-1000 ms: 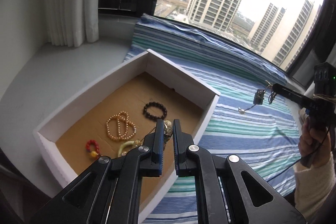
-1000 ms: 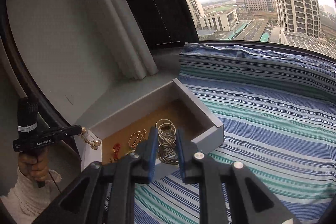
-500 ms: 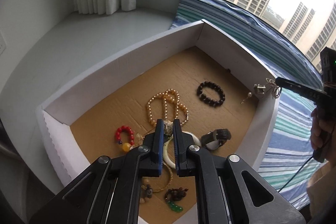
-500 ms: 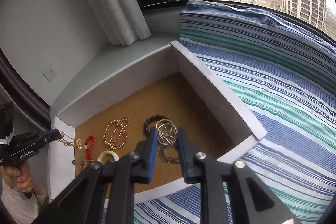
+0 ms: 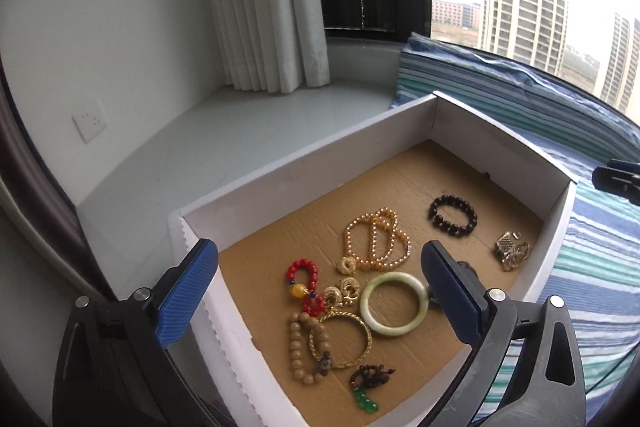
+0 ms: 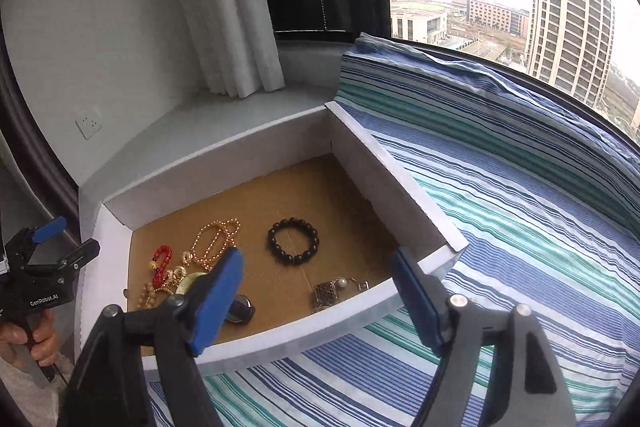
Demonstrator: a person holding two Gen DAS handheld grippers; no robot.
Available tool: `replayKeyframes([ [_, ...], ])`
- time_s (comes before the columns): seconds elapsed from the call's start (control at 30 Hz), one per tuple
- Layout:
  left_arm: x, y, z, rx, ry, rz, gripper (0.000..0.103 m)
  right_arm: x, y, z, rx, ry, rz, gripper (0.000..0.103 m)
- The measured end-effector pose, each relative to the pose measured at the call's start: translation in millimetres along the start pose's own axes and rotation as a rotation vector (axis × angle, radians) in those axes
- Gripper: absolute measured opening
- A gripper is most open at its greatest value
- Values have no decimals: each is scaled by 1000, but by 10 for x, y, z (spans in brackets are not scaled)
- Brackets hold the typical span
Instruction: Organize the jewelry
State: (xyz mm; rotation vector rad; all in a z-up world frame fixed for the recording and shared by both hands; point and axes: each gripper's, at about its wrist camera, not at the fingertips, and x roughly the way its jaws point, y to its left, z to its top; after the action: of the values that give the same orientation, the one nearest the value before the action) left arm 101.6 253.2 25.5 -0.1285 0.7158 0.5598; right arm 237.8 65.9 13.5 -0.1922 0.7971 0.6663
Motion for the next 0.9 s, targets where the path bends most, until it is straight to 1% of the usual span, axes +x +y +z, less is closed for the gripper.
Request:
replayKeyframes([
  [0.07, -172, -33, -45, -38, -36, 5, 101, -56, 111, -39, -27, 8, 9, 78],
  [0.1, -235, -51, -61, -60, -35, 13, 101, -77, 165, -57, -38, 15, 11, 78],
  [0.2, -349, -113, -87, -109, 19, 61, 101, -118, 321, -123, -81, 26, 7, 78],
  [0.27, -382, -168, -100, -105, 69, 61, 101, -132, 418, -160, -118, 29, 4, 79],
  [0.33, -394, -224, -107, -78, 109, 68, 101, -136, 484, -189, -131, 35, 4, 78],
  [0.43, -403, -264, -136, -73, 147, 84, 101, -135, 563, -194, -150, 42, -3, 78],
  [0.6, -415, -263, -187, -101, 171, 86, 101, -127, 660, -191, -193, 44, -39, 78],
  [0.9, -374, -237, -199, -123, 172, 102, 101, -103, 729, -195, -213, 47, -51, 79],
])
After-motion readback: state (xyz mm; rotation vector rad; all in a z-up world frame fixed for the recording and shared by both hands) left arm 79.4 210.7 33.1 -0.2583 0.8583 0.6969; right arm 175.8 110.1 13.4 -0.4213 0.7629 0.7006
